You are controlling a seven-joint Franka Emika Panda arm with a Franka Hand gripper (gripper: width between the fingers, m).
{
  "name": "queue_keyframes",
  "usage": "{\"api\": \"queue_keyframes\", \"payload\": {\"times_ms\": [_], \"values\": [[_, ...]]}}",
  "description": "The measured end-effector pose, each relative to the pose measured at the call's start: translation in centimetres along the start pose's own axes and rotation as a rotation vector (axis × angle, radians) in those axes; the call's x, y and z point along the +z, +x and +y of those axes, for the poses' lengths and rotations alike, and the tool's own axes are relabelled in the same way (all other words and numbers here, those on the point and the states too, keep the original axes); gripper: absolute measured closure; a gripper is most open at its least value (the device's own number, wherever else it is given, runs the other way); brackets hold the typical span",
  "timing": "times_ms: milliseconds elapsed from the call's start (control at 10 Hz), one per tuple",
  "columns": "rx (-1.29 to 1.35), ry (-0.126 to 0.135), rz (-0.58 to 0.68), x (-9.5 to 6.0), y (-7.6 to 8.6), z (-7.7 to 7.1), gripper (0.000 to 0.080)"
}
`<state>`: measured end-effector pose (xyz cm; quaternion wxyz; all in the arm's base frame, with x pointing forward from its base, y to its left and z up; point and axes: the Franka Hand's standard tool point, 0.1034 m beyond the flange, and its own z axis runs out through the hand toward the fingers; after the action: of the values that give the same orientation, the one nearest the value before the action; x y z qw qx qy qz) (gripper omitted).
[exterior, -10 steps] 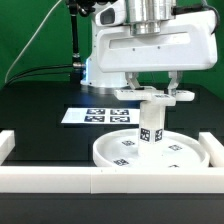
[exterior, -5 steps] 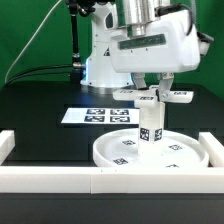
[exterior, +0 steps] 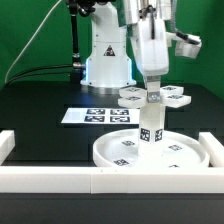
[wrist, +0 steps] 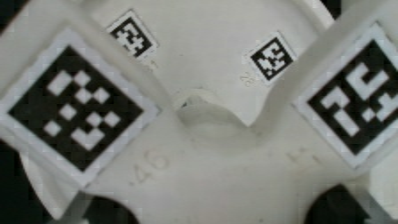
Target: Assemble round table
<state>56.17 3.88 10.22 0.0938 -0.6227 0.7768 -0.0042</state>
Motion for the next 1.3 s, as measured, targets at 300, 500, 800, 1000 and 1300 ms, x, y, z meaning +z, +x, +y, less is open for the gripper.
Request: {"api": "queue_keyframes", "payload": {"times_ms": [300,500,800,1000,1300], "values": [[0.187,-0.001,-0.003,0.0,0.2,0.0,0.0351],[0.174,-0.001,-0.006,0.0,0.0,0.0,0.0258],[0.139,0.022,-0.051,-1.8,-0.3,-0.2,0.0154],[0.088,0.034,-0.063,-2.6,-0.5,-0.3,0.0151],[-0.041,0.032,-0.059,-2.2,-0.5,-0.1,0.015]]}}
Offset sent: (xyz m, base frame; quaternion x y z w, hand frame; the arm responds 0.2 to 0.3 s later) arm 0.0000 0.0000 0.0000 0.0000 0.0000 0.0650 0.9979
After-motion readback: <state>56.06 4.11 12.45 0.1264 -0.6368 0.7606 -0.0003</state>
